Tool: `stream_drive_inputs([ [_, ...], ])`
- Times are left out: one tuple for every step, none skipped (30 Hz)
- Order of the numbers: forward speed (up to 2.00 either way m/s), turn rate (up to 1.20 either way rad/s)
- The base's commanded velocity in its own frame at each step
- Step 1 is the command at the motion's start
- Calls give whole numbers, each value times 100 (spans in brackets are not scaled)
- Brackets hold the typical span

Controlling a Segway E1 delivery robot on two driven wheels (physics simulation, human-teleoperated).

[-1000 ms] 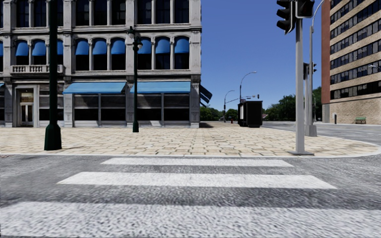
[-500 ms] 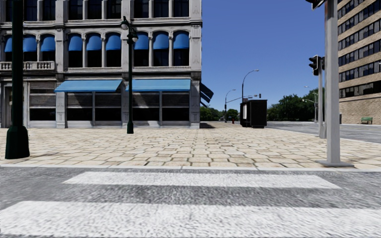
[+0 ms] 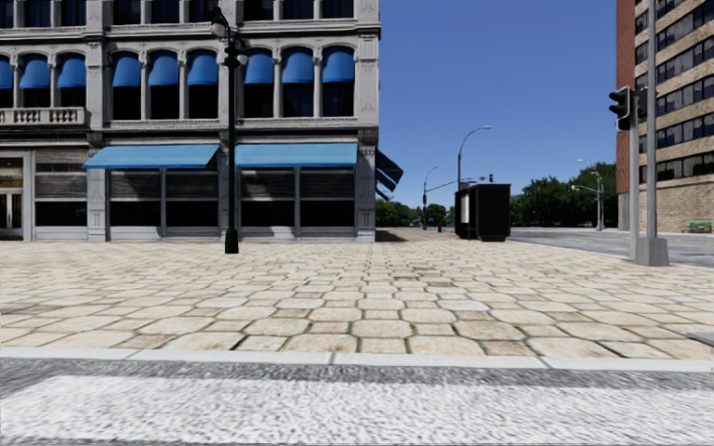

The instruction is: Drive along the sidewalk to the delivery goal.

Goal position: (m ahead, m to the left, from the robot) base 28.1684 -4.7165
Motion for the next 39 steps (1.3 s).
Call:
stream_drive_inputs([
  [200, 0],
  [200, 0],
  [200, 0],
  [200, 0],
  [200, 0],
  [200, 0],
  [200, 0],
  [200, 0],
  [200, 0],
  [200, 0],
  [200, 0],
  [200, 0],
  [200, 0],
  [200, 0],
  [200, 0],
  [200, 0],
  [200, 0],
  [200, 0],
  [200, 0],
  [200, 0],
  [200, 0],
  [200, 0],
  [200, 0],
  [200, 0],
  [200, 0],
  [200, 0],
  [200, 0],
  [200, 0],
  [200, 0],
  [200, 0],
  [200, 0],
  [200, 0],
  [200, 0],
  [200, 0],
  [200, -19],
  [200, -30],
  [200, -33],
  [200, -34],
  [200, -34],
])
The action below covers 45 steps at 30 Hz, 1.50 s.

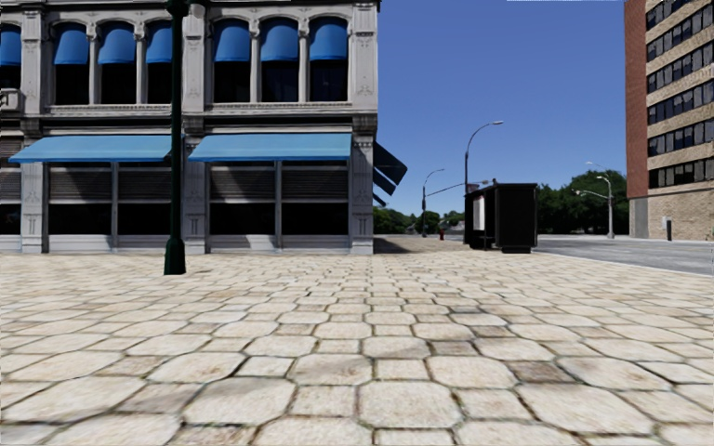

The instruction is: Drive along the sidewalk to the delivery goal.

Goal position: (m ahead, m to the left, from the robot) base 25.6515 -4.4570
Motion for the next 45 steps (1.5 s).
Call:
stream_drive_inputs([
  [200, -34],
  [200, -34],
  [200, -34],
  [200, -34],
  [200, -34],
  [200, -34],
  [200, -34],
  [200, -34],
  [200, -34],
  [200, -34],
  [200, -34],
  [200, -34],
  [200, -34],
  [200, -34],
  [200, -34],
  [200, -34],
  [200, -34],
  [200, -34],
  [200, -34],
  [200, -34],
  [200, -34],
  [200, -34],
  [200, -34],
  [200, -34],
  [200, -34],
  [200, -34],
  [200, -34],
  [200, -34],
  [200, -34],
  [200, -34],
  [200, -34],
  [200, -34],
  [200, 0],
  [200, 0],
  [200, 0],
  [200, 0],
  [200, 0],
  [200, 0],
  [200, 0],
  [200, 0],
  [200, 0],
  [200, 0],
  [200, 0],
  [200, 0],
  [200, 0],
])
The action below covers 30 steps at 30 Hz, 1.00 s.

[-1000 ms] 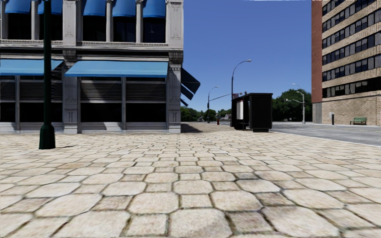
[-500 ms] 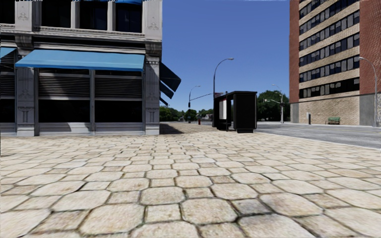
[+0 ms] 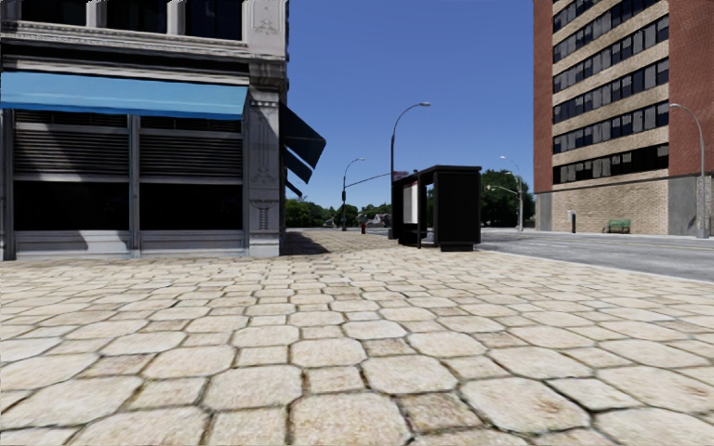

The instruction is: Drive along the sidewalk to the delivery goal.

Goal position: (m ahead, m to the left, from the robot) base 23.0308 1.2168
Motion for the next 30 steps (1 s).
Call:
stream_drive_inputs([
  [200, 0],
  [200, 0],
  [200, 0],
  [200, 0],
  [200, 0],
  [200, 0],
  [200, 0],
  [200, 0],
  [200, 0],
  [200, 0],
  [200, 0],
  [200, 0],
  [200, 0],
  [200, 0],
  [200, 0],
  [200, 0],
  [200, 0],
  [200, 0],
  [200, 0],
  [200, 0],
  [200, 0],
  [200, 0],
  [200, 0],
  [200, 0],
  [200, 0],
  [200, 0],
  [200, 0],
  [200, 0],
  [200, 0],
  [200, 0],
])
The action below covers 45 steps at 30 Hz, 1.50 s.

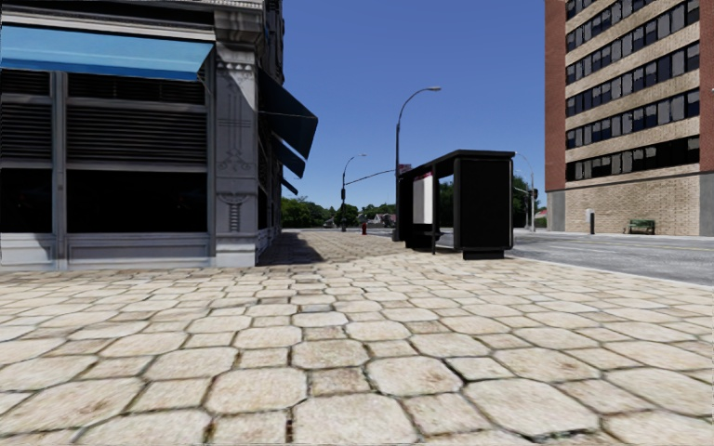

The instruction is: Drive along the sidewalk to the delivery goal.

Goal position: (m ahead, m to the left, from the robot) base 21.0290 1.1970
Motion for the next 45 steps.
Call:
stream_drive_inputs([
  [200, 0],
  [200, 0],
  [200, 0],
  [200, 0],
  [200, 0],
  [200, 0],
  [200, 0],
  [200, 0],
  [200, 0],
  [200, 0],
  [200, 0],
  [200, 0],
  [200, 0],
  [200, 0],
  [200, 0],
  [200, 0],
  [200, 0],
  [200, 0],
  [200, 0],
  [200, 0],
  [200, 0],
  [200, 0],
  [200, 0],
  [200, 0],
  [200, 0],
  [200, 0],
  [200, 0],
  [200, 0],
  [200, 0],
  [200, 0],
  [200, 0],
  [200, 0],
  [200, 0],
  [200, 0],
  [200, 0],
  [200, 0],
  [200, 0],
  [200, 0],
  [200, 0],
  [200, 0],
  [200, 0],
  [200, 0],
  [200, 0],
  [200, 0],
  [200, 0],
])
